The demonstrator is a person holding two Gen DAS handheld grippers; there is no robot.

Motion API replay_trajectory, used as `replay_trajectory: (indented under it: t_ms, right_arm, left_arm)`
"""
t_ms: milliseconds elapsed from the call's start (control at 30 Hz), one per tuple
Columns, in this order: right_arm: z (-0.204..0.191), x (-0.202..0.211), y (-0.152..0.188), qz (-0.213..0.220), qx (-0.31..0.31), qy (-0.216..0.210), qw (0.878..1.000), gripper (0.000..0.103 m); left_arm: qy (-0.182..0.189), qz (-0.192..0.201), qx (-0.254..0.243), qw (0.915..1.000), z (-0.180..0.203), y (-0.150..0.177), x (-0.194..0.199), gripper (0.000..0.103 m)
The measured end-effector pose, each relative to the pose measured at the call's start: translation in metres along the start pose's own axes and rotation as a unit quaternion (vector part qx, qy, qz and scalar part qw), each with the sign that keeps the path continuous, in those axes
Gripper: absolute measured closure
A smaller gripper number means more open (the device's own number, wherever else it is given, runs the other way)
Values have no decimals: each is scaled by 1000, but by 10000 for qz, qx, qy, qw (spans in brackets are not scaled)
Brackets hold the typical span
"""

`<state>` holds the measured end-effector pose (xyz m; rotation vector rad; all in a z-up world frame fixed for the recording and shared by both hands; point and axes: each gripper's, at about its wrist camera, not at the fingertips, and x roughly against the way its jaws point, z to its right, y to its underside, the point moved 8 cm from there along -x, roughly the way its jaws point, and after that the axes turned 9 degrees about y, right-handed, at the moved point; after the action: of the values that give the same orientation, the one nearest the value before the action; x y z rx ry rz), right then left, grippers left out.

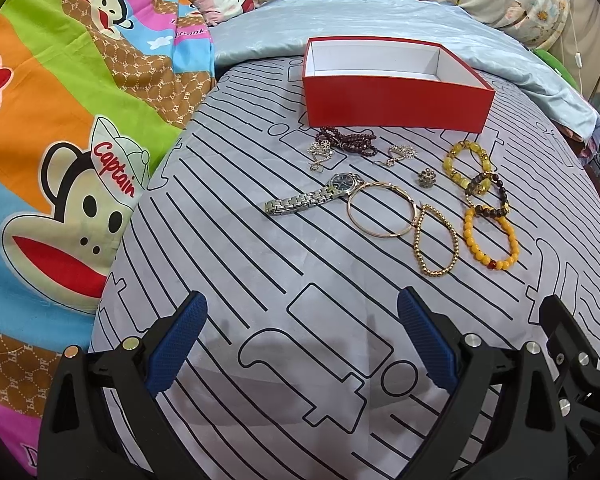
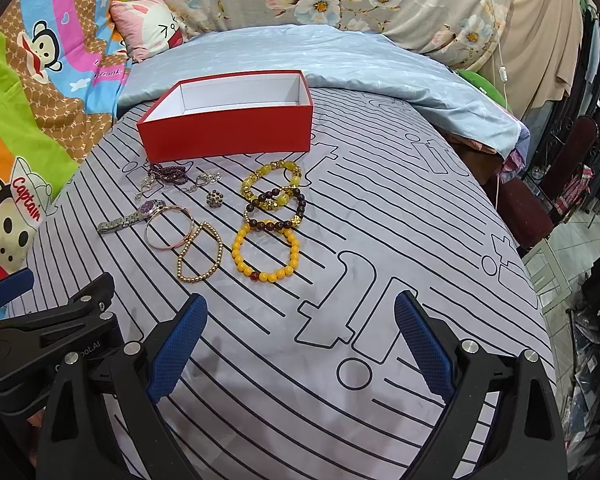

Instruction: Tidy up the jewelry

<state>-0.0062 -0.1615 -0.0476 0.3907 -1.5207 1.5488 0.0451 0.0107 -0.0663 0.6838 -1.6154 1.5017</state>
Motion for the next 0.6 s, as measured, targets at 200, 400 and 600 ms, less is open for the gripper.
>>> replay_trajectory:
  t_ms: [200, 400, 600]
  right_arm:
    - [-2, -1, 0, -8, -2, -6, 10000, 10]
    - [-2, -1, 0, -7, -8, -7, 10000, 10]
    - [-2, -3, -1, -17, -15, -17, 10000, 10]
  left_arm:
    - [-12, 1, -3, 10000, 0, -1, -1, 10]
    - [-38, 21, -36, 10000, -1, -2, -1, 10]
    - [-46, 13, -44, 10000, -1, -3, -1, 10]
